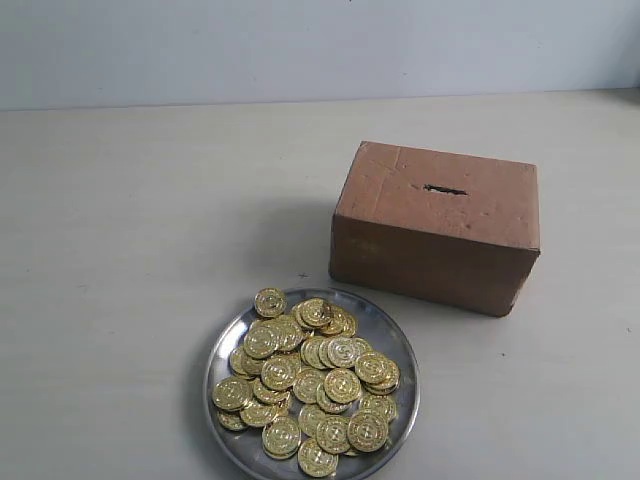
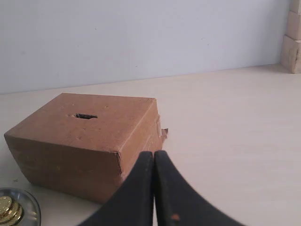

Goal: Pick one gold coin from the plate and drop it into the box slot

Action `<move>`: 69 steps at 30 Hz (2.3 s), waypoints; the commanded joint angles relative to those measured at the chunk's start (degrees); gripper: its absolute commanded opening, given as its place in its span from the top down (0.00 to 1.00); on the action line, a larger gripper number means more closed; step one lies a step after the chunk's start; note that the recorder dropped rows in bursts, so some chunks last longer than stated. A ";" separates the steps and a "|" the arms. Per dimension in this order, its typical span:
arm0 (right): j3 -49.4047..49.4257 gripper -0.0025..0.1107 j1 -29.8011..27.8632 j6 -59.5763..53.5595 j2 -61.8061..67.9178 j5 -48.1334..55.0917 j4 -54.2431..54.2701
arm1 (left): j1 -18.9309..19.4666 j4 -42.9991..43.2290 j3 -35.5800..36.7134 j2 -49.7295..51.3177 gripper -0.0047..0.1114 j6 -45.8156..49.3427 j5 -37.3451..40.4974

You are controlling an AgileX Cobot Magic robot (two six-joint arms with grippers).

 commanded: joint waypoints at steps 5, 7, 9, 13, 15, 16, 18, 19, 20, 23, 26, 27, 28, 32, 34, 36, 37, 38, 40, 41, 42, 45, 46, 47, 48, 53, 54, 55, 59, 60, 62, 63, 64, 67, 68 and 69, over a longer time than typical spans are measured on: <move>0.26 0.98 -0.26 -0.09 -0.39 -0.49 -0.20 | -0.33 -0.26 0.19 -0.30 0.96 -0.14 -0.08; 0.26 0.98 -0.26 -0.09 -0.39 -0.49 -0.20 | -0.33 -0.26 0.19 -0.30 0.96 -0.14 -0.08; 0.26 0.98 -0.26 -0.09 -0.39 -0.49 -0.20 | -0.33 -0.26 0.19 -0.30 0.96 -0.14 -0.08; 0.26 0.98 -0.26 -0.09 -0.39 -0.49 -0.20 | -0.33 -0.26 0.19 -0.30 0.96 -0.14 -0.08; 0.26 0.98 -0.26 -0.09 -0.39 -0.49 -0.20 | -0.33 -0.26 0.19 -0.30 0.96 -0.14 -0.08; 0.26 0.98 -0.26 -0.31 -0.39 -0.49 -0.20 | -0.33 -0.26 0.19 -0.30 0.96 -0.14 -0.08; 0.26 0.98 -0.26 -1.08 -0.39 -0.49 -0.34 | -0.33 -0.26 0.19 -0.30 0.96 -0.14 -0.08; 0.26 0.98 -0.26 -0.96 -0.39 -0.49 -0.34 | -0.33 -0.26 0.19 -0.30 0.96 -0.14 -0.08; 0.26 0.98 -0.26 -0.96 -0.39 -0.49 -0.34 | -0.33 -0.26 0.19 -0.30 0.96 -0.14 -0.08; 0.26 0.98 -0.26 -0.96 -0.39 -0.49 -0.34 | -0.33 -0.26 0.19 -0.30 0.96 -0.14 -0.08; 0.26 0.98 -0.26 -0.96 -0.39 -0.49 -0.34 | -0.33 -0.26 0.19 -0.30 0.96 -0.14 -0.08; 0.26 0.98 -0.26 -0.96 -0.39 -0.49 -0.34 | -0.33 -0.26 0.19 -0.30 0.96 -0.14 -0.08; 0.26 0.98 -0.26 -0.96 -0.39 -0.49 -0.34 | -0.33 -0.26 0.19 -0.30 0.96 -0.14 -0.08; 0.26 0.98 -0.26 -0.96 -0.39 -0.49 -0.34 | -0.33 -0.26 0.19 -0.30 0.96 -0.14 -0.08; 0.26 0.98 -0.26 -0.96 -0.39 -0.49 -0.44 | -0.33 -0.26 0.19 -0.30 0.96 -0.14 -0.08; 0.26 0.98 -0.26 -0.96 -0.39 -0.49 -0.44 | -0.33 -0.26 0.19 -0.30 0.96 -0.14 -0.08; 0.26 0.98 -0.26 -0.96 -0.39 -0.49 -0.44 | -0.33 -0.26 0.19 -0.30 0.96 -0.14 -0.08; 0.26 0.98 -0.26 -0.96 -0.39 -0.49 -0.44 | -0.33 -0.26 0.19 -0.30 0.96 -0.14 -0.08; 0.26 0.98 -0.26 -0.68 -0.39 -0.63 -0.42 | -0.33 -0.26 0.19 -0.30 0.96 -0.14 -0.08; 0.26 0.98 -0.26 -0.68 -0.39 -0.96 -0.42 | -0.33 -0.26 0.19 -0.30 0.96 -0.14 -0.08; 0.26 0.98 -0.26 -0.68 -0.39 -1.40 -0.14 | -0.33 -0.26 0.19 -0.30 0.96 -0.14 -0.08; 0.26 0.98 -0.26 -0.68 -0.39 -2.23 0.02 | -0.33 -0.26 0.19 -0.30 0.96 -0.14 -0.08; 0.26 0.98 -0.26 -0.68 -0.39 -2.40 0.02 | -0.33 -0.26 0.19 -0.30 0.96 -0.14 -0.08; 0.26 0.98 -0.26 -0.92 -0.39 -2.84 -0.39 | -0.33 -0.26 0.19 -0.30 0.96 -0.14 -0.08; 0.26 0.98 -0.26 -1.13 -0.39 -3.72 -0.82 | -0.33 -0.26 0.19 -0.30 0.96 -0.14 -0.08; 0.26 0.98 -0.26 -1.13 -0.39 -13.65 -1.72 | -0.33 -0.26 0.19 -0.30 0.96 -0.14 -0.08; 0.26 0.98 -0.26 -1.13 -0.39 -14.53 -1.72 | -0.33 -0.26 0.19 -0.30 0.96 -0.14 -0.08; 0.26 0.98 -0.26 -1.13 -0.39 -15.20 -1.72 | -0.33 -0.26 0.19 -0.30 0.96 -0.14 -0.08; 0.26 0.98 -0.26 0.26 -0.39 -19.79 -0.80 | -0.33 -0.26 0.19 -0.30 0.96 -0.14 -0.08; 0.26 0.98 -0.26 4.44 -0.39 -21.66 2.48 | -0.33 -0.26 0.19 -0.30 0.96 -0.14 -0.08; 0.26 0.98 -0.26 17.23 -0.39 -24.93 11.51 | -0.33 -0.26 0.19 -0.30 0.96 -0.14 -0.08; 0.26 0.98 -0.26 21.69 -0.39 -25.55 14.59 | -0.33 -0.26 0.19 -0.30 0.96 -0.14 -0.08; 0.26 0.98 -0.26 24.77 -0.39 -27.71 16.66 | -0.33 -0.26 0.19 -0.30 0.96 -0.14 -0.08; 0.26 0.98 -0.26 24.26 -0.39 -33.98 16.53 | -0.33 -0.26 0.19 -0.30 0.96 -0.14 -0.08; 0.26 0.98 -0.26 24.26 -0.39 -34.89 16.39 | -0.33 -0.26 0.19 -0.30 0.96 -0.14 -0.08; 0.26 0.98 -0.26 24.36 -0.39 -34.57 15.82 | -0.33 -0.26 0.19 -0.30 0.96 -0.14 -0.08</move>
